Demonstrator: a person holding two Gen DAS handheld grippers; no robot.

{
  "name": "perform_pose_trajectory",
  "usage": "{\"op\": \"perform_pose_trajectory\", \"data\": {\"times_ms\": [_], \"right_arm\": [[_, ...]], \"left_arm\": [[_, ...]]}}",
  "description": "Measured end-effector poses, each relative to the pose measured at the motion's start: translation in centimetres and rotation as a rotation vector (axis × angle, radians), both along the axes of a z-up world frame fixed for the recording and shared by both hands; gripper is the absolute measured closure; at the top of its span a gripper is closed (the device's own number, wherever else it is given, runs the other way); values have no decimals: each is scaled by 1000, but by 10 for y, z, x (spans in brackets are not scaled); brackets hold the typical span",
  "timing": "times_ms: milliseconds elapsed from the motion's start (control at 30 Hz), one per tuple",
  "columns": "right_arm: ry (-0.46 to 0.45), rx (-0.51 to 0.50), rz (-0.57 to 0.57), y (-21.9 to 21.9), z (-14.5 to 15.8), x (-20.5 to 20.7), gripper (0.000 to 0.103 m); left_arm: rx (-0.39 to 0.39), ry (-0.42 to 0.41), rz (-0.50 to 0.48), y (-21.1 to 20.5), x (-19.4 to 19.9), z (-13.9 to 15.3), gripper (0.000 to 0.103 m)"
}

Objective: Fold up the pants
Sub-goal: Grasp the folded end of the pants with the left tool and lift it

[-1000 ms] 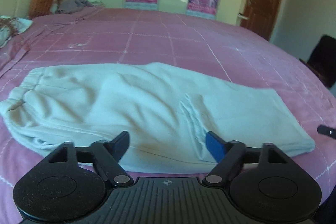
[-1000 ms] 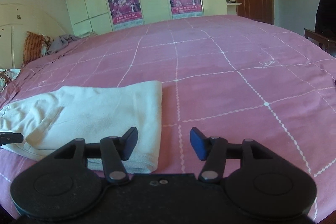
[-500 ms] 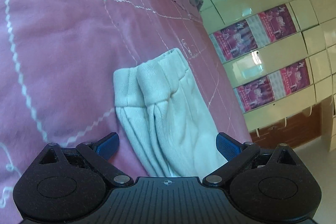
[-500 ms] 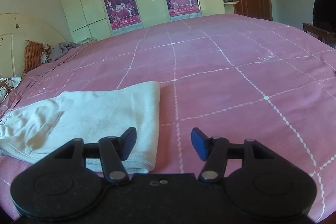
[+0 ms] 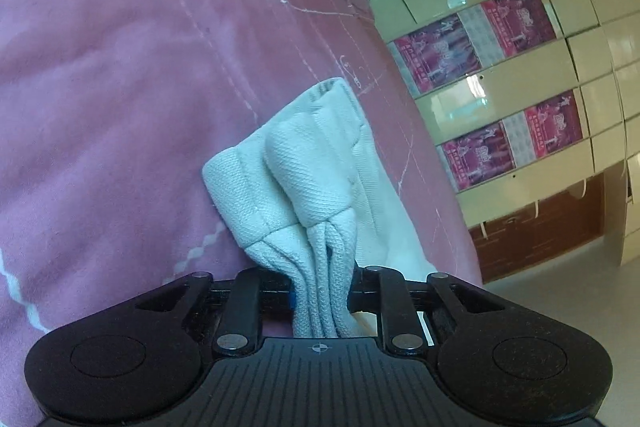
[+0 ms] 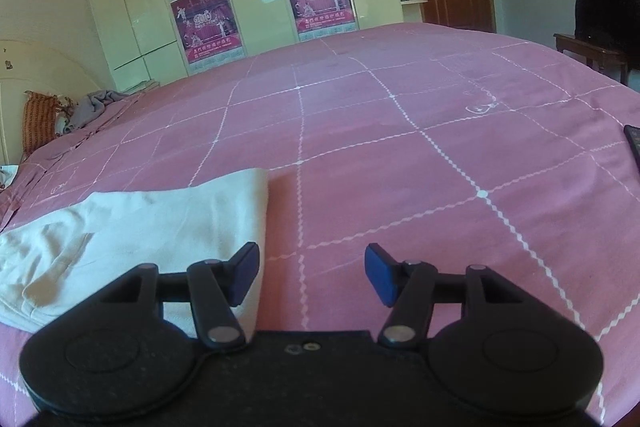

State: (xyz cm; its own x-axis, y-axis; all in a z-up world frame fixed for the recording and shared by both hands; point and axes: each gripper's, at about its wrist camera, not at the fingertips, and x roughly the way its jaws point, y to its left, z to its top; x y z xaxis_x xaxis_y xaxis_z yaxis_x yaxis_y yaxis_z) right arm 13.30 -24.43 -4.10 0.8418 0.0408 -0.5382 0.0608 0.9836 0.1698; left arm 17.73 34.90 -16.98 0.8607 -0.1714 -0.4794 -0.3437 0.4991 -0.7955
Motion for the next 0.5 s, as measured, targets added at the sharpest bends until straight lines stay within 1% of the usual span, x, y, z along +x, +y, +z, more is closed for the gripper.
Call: {"op": "perform_pose_trajectory", "data": {"times_ms": [33,67,100,133,167,233,267,333,400,433,467,500], "right_arm": [[-9,4,-3,-2,1,0,44],[-15,8,-5,-4,2,0,44],[-15,8,-5,-4,2,0,45],[-19,12,-7,-6,2,1,44],[-25,21,-10,-11,1,0,44],[-26,31,-14,-13,0,-1,44],[-25,44,-35,-17,-1,-1,44],[-24,53,-54,-20,-1,-1,44],[-28,79,-64,-26,-1,-2,44],[-28,79,-64,-26,-1,-2,44],[-34,103,-72,-32,-1,-5,44],[-34,103,-72,-32,-1,-5,44]], "left_arm": [[47,10,-6,-5,3,8,85],[66,-10,-9,-9,5,16,86],[72,-60,-18,-14,5,30,86],[99,-98,-39,-22,6,46,86],[147,-127,-72,-33,11,64,86],[232,-176,-167,-61,19,100,86],[283,-198,-223,-79,26,120,86],[386,-240,-337,-120,38,150,86],[475,-264,-449,-168,61,169,86],[514,-270,-502,-191,71,174,86],[543,-279,-557,-216,77,178,86],[554,-284,-607,-238,86,180,86]]}}
